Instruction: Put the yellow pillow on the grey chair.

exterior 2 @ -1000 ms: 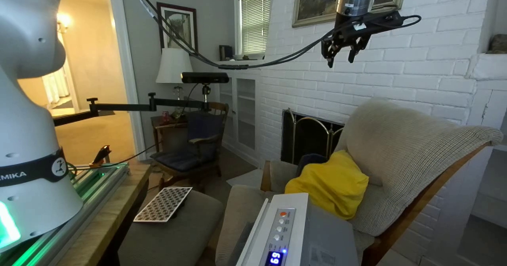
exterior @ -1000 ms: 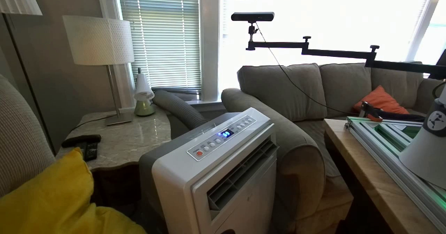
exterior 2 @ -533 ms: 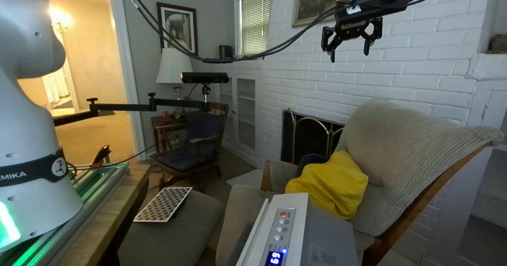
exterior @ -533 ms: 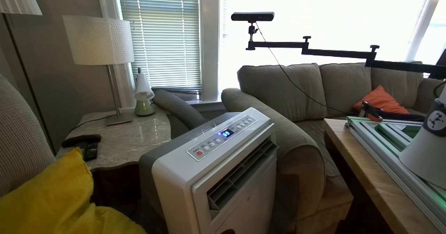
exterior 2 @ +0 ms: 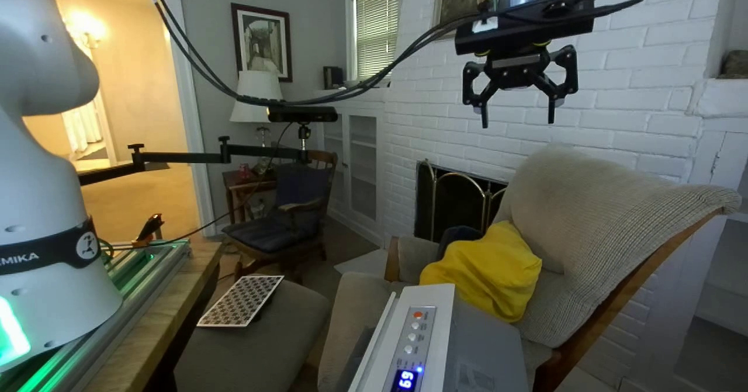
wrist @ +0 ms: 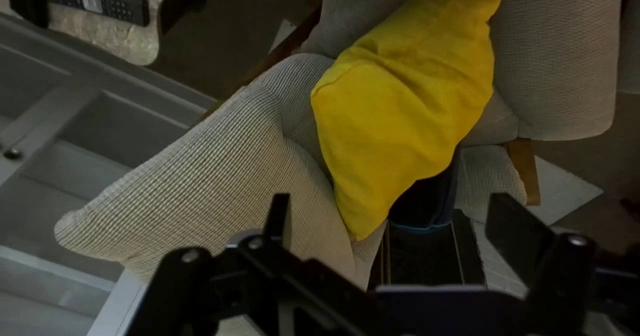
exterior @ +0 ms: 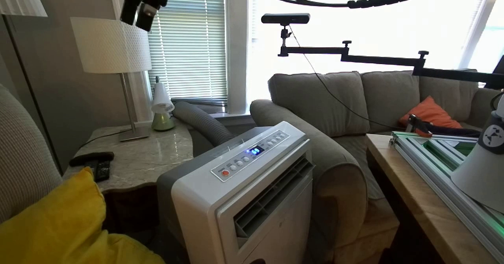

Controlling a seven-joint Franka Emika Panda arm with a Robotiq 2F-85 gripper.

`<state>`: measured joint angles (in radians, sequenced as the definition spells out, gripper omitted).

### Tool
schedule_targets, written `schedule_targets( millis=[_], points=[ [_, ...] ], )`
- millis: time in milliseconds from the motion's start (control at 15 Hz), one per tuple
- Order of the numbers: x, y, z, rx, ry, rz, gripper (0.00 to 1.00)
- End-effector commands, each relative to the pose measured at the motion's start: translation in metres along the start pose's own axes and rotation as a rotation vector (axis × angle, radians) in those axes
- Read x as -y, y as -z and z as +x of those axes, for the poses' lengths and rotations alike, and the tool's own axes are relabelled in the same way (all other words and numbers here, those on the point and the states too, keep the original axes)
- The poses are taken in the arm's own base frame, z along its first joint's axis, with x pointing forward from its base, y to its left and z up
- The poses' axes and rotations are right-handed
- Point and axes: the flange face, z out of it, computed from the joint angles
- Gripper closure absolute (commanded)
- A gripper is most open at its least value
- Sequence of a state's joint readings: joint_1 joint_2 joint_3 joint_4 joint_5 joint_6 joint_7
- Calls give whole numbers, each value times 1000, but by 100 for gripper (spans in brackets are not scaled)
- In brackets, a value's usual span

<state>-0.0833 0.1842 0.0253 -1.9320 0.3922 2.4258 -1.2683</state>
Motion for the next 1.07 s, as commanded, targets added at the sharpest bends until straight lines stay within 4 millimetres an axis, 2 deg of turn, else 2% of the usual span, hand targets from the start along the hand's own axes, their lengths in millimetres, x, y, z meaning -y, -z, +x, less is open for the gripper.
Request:
schedule_targets(
  millis=[0, 200, 267, 333, 667, 1000],
  points=[
    [3, 2, -4, 5, -9, 2, 0],
    [8, 5, -1, 3, -14, 4, 0],
    [0, 2, -5, 39, -110, -93, 0],
    [-3, 2, -8, 27, -153, -107, 0],
    [-2, 4, -21, -7, -428, -206, 0],
    [10, -7, -40, 3, -726, -144, 0]
  ],
)
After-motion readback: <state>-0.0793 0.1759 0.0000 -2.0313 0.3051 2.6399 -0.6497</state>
